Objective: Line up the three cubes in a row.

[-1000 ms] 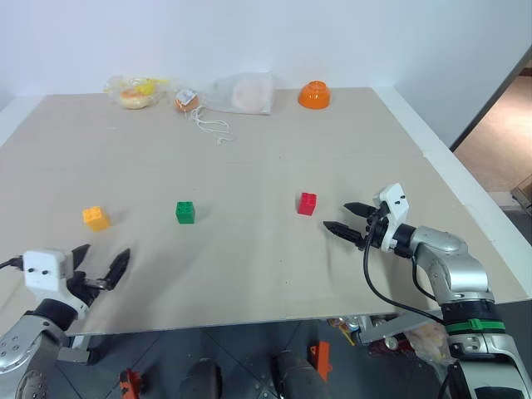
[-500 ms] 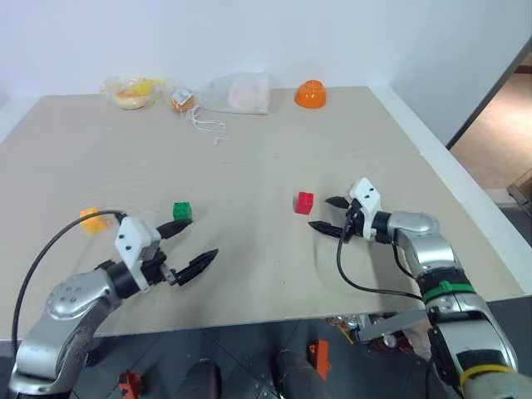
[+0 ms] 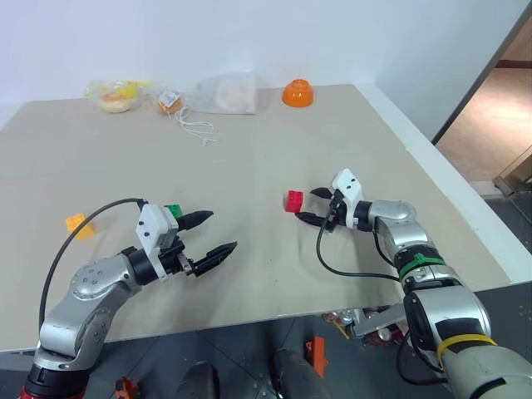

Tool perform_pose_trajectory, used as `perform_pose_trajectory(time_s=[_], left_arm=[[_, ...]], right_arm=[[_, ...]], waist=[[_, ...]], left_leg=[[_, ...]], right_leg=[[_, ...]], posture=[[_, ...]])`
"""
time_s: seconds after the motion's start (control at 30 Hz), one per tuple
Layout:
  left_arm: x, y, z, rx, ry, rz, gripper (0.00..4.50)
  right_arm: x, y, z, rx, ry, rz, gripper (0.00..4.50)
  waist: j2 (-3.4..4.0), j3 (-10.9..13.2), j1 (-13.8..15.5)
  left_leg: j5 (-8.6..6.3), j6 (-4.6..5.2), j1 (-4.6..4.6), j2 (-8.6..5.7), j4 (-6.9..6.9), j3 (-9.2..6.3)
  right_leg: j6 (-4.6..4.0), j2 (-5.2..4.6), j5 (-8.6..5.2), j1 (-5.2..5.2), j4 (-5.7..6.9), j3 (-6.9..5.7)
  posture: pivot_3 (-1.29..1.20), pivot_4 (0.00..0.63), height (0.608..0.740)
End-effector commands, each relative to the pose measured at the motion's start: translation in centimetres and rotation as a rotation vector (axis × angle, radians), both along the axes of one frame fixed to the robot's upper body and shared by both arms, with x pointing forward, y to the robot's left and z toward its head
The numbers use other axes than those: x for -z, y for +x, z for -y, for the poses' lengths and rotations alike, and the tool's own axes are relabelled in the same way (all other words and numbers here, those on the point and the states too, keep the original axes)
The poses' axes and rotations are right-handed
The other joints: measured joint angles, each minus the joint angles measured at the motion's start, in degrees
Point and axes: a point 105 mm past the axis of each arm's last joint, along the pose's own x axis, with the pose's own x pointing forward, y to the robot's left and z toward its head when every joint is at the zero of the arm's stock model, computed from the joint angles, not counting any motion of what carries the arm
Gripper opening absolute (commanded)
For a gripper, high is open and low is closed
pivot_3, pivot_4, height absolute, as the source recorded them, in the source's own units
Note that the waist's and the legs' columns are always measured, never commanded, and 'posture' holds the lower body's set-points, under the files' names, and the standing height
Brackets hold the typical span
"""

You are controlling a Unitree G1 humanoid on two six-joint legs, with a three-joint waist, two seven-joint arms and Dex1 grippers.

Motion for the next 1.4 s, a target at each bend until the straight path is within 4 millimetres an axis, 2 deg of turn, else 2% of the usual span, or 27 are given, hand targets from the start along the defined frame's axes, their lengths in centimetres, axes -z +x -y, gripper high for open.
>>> perform_pose_trajectory(time_s=[0.03,0.3,0.43,0.57,0.63,0.9,1.03,1.1,1.17,1.4], left_arm=[[0.4,0.2,-0.6,-0.013,0.014,0.010,4.50],[0.6,1.0,-1.2,-0.050,0.000,0.018,4.50],[1.2,1.1,-1.3,-0.064,0.010,0.017,4.50],[1.4,1.3,-1.6,-0.083,0.015,0.018,4.50],[1.4,1.3,-1.7,-0.090,0.011,0.020,4.50],[1.5,1.4,-2.3,-0.089,0.029,0.024,4.50],[1.6,0.5,-2.7,-0.019,0.069,0.031,4.50],[1.4,0.0,-3.0,0.034,0.065,0.018,4.50],[1.2,-0.5,-3.1,0.086,0.062,0.003,4.50],[0.8,-1.4,-3.1,0.199,0.092,0.003,4.50]], right_arm=[[-1.0,0.3,-1.3,-0.041,0.019,0.025,4.46],[-1.5,0.3,-2.8,-0.087,0.041,0.030,4.46],[-1.4,0.2,-2.9,-0.091,0.036,0.028,3.35],[-1.3,0.1,-2.7,-0.103,0.035,0.023,1.73],[-1.3,0.1,-2.6,-0.099,0.031,0.021,1.29],[-1.8,-0.7,-1.6,-0.157,0.027,-0.021,1.28],[-2.2,-3.0,-2.5,-0.319,0.088,-0.077,1.28],[-1.4,-5.4,-3.4,-0.440,0.067,-0.093,1.28],[-0.8,-6.7,-4.1,-0.493,0.051,-0.098,1.28],[0.4,-7.7,-5.3,-0.547,-0.027,-0.045,1.28]], waist=[[0.00,0.00,-0.15],[0.02,0.01,-0.12],[0.02,0.01,-0.10],[0.02,0.01,-0.09],[0.02,0.01,-0.09],[0.02,0.01,-0.08],[0.02,0.01,-0.07],[0.02,0.01,0.07],[0.06,0.04,0.14],[0.17,0.11,0.13]], left_leg=[[0.00,0.00,0.01,0.02,-0.01,-0.01],[0.00,0.00,-0.08,0.04,0.00,-0.08],[0.00,0.00,-0.13,-0.10,-0.01,-0.08],[0.00,0.00,-0.15,-0.19,-0.06,-0.09],[0.00,0.00,-0.15,-0.20,-0.05,-0.09],[0.00,0.00,-0.15,-0.25,-0.04,-0.12],[0.00,0.00,-0.14,-0.23,-0.08,-0.11],[0.00,0.00,-0.15,-0.21,-0.15,-0.20],[0.00,0.00,-0.21,-0.24,-0.19,-0.46],[0.03,-0.04,-0.21,-0.22,-0.08,-0.44]], right_leg=[[-0.02,0.03,0.01,0.00,0.00,0.00],[-0.03,0.08,0.01,-0.02,0.01,0.01],[-0.04,-0.07,0.01,-0.03,0.00,0.04],[-0.03,-0.17,0.01,-0.04,0.00,0.03],[-0.03,-0.18,0.01,-0.04,0.00,0.03],[0.01,-0.20,-0.02,-0.02,0.00,0.03],[0.01,-0.20,-0.02,-0.05,0.00,0.02],[0.01,-0.19,-0.02,-0.04,0.01,-0.06],[0.00,-0.20,-0.06,-0.04,0.01,-0.23],[0.20,-0.19,-0.19,-0.06,0.01,-0.32]], posture=[[0.00,0.150,0.740],[0.00,0.150,0.740],[0.00,0.150,0.740],[0.00,0.150,0.740],[0.00,0.150,0.740],[0.00,0.150,0.740],[0.00,0.150,0.740],[0.00,0.150,0.740],[0.00,0.150,0.740],[0.00,0.150,0.740]])
